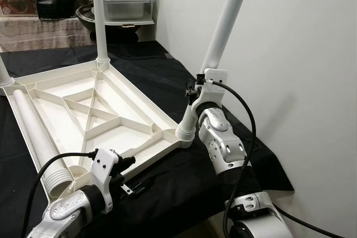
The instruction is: Building children table
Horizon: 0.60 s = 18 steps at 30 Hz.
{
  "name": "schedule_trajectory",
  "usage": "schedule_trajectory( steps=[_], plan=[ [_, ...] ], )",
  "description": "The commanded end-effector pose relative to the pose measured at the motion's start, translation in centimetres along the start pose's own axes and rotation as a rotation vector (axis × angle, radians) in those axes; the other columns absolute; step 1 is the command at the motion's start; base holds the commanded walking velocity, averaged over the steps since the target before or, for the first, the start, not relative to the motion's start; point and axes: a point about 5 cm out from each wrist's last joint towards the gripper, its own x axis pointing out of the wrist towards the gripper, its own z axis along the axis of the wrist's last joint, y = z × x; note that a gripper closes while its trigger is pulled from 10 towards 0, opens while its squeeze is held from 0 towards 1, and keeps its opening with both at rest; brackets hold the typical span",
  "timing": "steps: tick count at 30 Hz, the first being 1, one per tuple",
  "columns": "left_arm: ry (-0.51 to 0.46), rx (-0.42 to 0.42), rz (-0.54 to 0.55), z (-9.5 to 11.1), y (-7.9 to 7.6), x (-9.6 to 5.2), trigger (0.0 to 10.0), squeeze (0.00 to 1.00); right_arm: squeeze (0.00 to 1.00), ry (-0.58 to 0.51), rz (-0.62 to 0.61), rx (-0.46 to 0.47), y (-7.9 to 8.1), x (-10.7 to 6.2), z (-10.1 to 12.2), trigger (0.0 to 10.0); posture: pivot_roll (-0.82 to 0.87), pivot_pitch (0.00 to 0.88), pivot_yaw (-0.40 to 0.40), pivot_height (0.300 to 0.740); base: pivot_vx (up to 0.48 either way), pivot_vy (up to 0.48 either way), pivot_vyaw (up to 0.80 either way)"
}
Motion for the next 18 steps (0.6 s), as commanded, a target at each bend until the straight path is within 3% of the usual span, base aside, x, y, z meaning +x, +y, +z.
schedule_trajectory(
  steps=[1,18],
  plan=[
    [-0.007,-0.005,0.004,-0.16,0.00,0.23,10.0,0.00,0.00,0.173,-0.055,-0.031,-1.44,-0.61,-3.91,10.0,0.05,0.000,-0.135,0.740,0.000,0.000,0.00],
    [-0.056,-0.026,0.014,0.48,0.25,0.23,10.0,0.00,0.00,0.171,-0.042,-0.031,-1.27,-0.68,-3.92,10.0,0.05,0.000,-0.133,0.740,0.055,0.000,0.00]
  ],
)
